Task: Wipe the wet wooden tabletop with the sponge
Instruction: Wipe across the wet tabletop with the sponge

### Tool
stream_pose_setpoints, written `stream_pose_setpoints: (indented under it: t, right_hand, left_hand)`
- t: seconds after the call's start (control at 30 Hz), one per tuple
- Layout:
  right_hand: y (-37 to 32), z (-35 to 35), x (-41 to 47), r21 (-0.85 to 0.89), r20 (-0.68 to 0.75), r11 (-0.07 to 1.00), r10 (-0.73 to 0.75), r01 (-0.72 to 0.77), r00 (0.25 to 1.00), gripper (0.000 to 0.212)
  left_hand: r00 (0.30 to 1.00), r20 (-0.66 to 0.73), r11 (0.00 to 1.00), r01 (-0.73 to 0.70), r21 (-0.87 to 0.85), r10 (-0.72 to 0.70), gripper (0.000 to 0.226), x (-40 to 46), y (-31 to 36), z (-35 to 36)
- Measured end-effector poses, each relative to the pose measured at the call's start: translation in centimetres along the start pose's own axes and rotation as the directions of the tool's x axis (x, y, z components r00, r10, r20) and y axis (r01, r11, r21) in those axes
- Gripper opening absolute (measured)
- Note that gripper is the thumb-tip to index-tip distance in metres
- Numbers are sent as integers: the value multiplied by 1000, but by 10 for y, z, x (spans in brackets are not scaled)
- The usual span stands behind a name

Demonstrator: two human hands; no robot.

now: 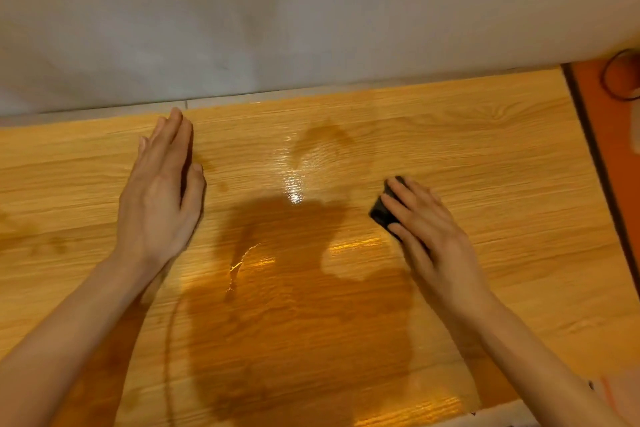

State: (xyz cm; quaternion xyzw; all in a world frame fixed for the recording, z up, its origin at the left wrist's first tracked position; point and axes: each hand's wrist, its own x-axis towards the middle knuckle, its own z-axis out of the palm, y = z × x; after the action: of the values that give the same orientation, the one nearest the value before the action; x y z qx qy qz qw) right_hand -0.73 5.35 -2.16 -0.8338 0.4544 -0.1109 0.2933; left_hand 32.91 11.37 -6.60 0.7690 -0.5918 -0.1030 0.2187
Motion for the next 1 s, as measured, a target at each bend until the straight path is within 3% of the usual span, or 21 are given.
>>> stream_pose_setpoints:
  t: [0.23,0.37,0.5,0.6,0.73,0.87,1.0]
  right_hand:
    - [6,-2,135,-69,-183,986,138,-153,973,40]
    - [-14,22,51,-90,-167,993,62,-77,984,39]
    - [-26,40,-5,-180,-46,981,-85,75,995,42]
    - [-25,28,54,-82,-20,995,-51,49,999,41]
    - [-29,27,143,-99,-170,989,89,-107,981,41]
    - [-41,47,82,-75,-159,996,42,-54,986,42]
    - [-51,62,16,-139,-59,988,-80,71,995,44]
  left_hand:
    - [1000,-14,999,-7,36,7,55,0,-2,3]
    - [1000,-4,999,2,33,-2,56,-3,1,3]
    - [1000,-5,1000,13,22,-13,55,-2,2,1]
    - [1000,-8,1000,20,8,-20,55,1,1,1]
    - [1000,-9,1000,26,7,-26,54,-1,2,1]
    - [1000,-5,1000,17,8,-16,53,-2,3,0]
    - [1000,8,1000,17,25,-17,55,-1,2,-1]
